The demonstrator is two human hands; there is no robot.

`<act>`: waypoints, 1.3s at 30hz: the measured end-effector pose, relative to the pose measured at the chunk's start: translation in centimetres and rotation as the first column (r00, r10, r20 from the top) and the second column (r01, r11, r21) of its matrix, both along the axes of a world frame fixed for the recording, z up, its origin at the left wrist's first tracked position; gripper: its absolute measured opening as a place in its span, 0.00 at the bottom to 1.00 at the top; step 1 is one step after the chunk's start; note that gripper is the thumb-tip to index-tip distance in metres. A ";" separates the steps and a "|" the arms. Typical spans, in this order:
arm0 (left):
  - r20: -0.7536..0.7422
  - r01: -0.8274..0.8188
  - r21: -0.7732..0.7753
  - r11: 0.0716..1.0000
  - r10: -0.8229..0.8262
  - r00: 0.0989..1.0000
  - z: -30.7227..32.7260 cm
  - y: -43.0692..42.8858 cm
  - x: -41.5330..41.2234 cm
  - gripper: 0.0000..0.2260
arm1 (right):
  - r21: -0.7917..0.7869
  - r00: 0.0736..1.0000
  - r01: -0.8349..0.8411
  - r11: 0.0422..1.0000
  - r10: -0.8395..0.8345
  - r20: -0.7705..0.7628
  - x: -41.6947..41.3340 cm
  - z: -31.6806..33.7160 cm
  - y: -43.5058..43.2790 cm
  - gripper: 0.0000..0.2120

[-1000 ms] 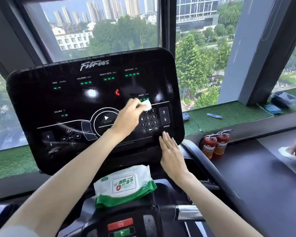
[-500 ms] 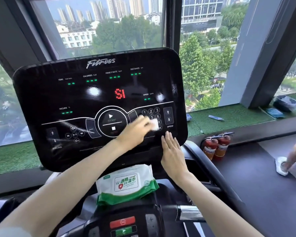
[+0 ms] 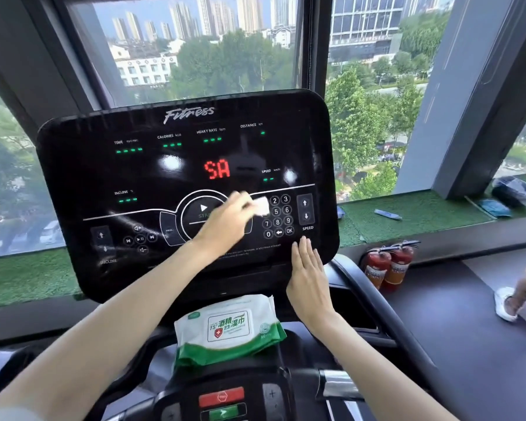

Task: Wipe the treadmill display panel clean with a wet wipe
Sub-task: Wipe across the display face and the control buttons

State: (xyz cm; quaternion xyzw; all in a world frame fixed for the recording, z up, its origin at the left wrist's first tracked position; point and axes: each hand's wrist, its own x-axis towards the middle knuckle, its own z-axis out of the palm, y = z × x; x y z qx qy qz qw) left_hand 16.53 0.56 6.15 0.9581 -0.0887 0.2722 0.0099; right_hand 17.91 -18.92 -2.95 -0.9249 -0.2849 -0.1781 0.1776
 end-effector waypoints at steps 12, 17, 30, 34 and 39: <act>0.221 -0.150 -0.149 0.977 0.181 0.958 1.1 2.3 -1.2 0.16 | -0.195 0.960 -0.218 0.956 0.246 0.134 -1.0 0.4 2.9 0.30; -0.056 0.117 0.268 0.956 -0.106 0.993 -1.5 1.3 -3.2 0.17 | -0.233 0.940 -0.266 0.935 0.305 0.151 -0.9 0.3 3.4 0.28; 0.015 0.033 0.191 0.981 -0.037 0.999 -0.1 4.3 -3.7 0.16 | -0.216 0.940 -0.239 0.947 0.281 0.193 -1.1 -0.4 4.0 0.26; 0.338 -0.189 -0.423 0.886 0.347 0.875 -0.2 4.2 -3.0 0.15 | -0.197 0.936 -0.236 0.952 0.277 0.217 -1.2 -0.7 4.1 0.26; -0.074 0.115 0.289 0.950 -0.098 0.992 -2.8 3.7 -4.7 0.19 | -0.187 0.927 -0.228 0.955 0.272 0.258 -1.7 -0.2 4.6 0.26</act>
